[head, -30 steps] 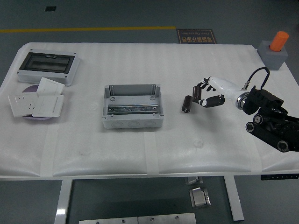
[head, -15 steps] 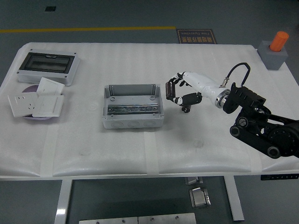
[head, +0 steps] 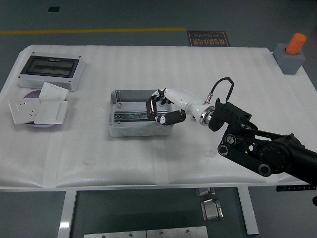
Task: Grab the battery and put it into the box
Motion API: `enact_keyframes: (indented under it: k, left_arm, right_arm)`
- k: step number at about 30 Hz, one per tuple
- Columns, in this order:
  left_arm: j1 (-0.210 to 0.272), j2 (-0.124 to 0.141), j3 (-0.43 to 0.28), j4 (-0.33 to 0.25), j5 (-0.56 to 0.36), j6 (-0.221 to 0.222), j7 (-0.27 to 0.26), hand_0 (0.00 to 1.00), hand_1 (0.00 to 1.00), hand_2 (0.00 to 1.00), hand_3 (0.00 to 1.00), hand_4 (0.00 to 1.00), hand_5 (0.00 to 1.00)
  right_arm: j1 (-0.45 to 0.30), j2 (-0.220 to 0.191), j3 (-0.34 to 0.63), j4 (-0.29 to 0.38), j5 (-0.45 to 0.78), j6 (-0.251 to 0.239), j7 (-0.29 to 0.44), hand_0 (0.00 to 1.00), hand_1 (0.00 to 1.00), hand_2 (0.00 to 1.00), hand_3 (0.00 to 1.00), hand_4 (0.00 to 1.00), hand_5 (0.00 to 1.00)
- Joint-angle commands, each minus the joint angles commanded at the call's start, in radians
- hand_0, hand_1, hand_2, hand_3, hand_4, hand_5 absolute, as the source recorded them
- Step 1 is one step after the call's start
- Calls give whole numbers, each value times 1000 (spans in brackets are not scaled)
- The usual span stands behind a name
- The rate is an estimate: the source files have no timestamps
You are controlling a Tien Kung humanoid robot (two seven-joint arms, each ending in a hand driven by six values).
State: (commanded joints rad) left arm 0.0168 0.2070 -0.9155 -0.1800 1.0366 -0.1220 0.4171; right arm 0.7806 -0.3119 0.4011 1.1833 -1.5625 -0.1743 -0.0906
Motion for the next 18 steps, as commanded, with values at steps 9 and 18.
enact_keyframes:
  k: [9,18]
  left_arm:
    - [2,-2,-5,0,6,-2,3,618,633,488,527,479,171]
    - [-1,-2,-3,0,4,-3,1,619,634,486,526,479,174]
  right_arm:
    - [4,-10,4,-25,1,5,-3,998,922,945,998,983,531]
    - [22,-67,-1,-40,7,13,-6,998,932,954,998,998,563]
